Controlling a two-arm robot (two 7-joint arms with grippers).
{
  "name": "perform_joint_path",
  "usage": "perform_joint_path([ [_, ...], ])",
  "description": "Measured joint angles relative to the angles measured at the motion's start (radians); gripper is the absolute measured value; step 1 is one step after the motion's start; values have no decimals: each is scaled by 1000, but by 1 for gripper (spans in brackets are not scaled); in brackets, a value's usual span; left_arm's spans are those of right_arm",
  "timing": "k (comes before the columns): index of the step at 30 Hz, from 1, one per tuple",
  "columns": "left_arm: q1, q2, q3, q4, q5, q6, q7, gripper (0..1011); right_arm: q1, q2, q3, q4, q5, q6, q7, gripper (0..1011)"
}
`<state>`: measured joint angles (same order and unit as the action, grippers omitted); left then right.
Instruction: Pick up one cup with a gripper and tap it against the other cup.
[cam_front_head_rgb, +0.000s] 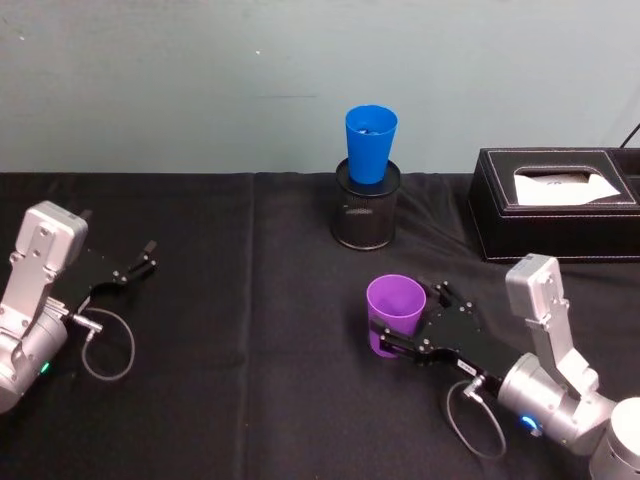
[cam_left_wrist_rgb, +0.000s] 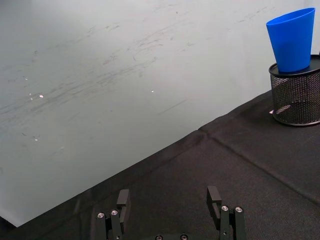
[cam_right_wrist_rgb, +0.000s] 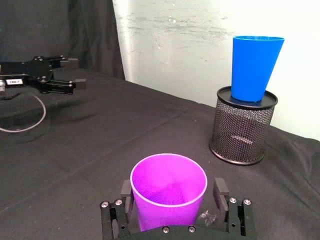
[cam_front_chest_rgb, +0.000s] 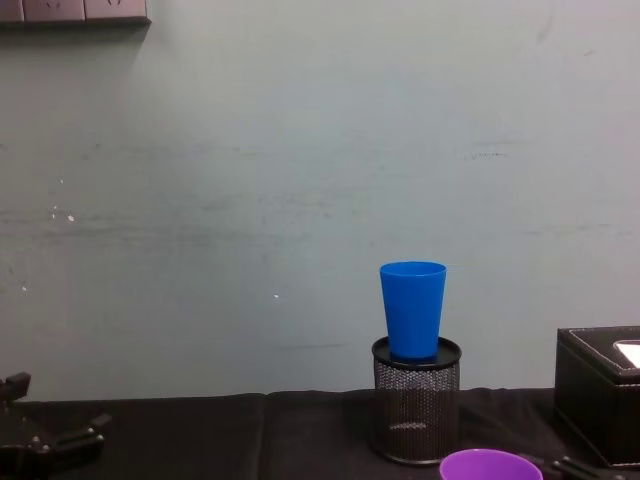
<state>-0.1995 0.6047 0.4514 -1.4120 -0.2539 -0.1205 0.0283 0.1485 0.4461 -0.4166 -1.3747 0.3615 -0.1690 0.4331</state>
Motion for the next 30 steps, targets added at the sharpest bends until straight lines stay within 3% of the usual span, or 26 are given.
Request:
perform_joint_path([
  [11, 0, 0, 0, 0, 0, 0, 0, 1000, 24, -42, 10, 33, -23, 11, 16, 1003],
  [30, 0, 0, 0, 0, 0, 0, 0, 1000, 16, -64, 29, 36, -41, 15, 27, 999],
])
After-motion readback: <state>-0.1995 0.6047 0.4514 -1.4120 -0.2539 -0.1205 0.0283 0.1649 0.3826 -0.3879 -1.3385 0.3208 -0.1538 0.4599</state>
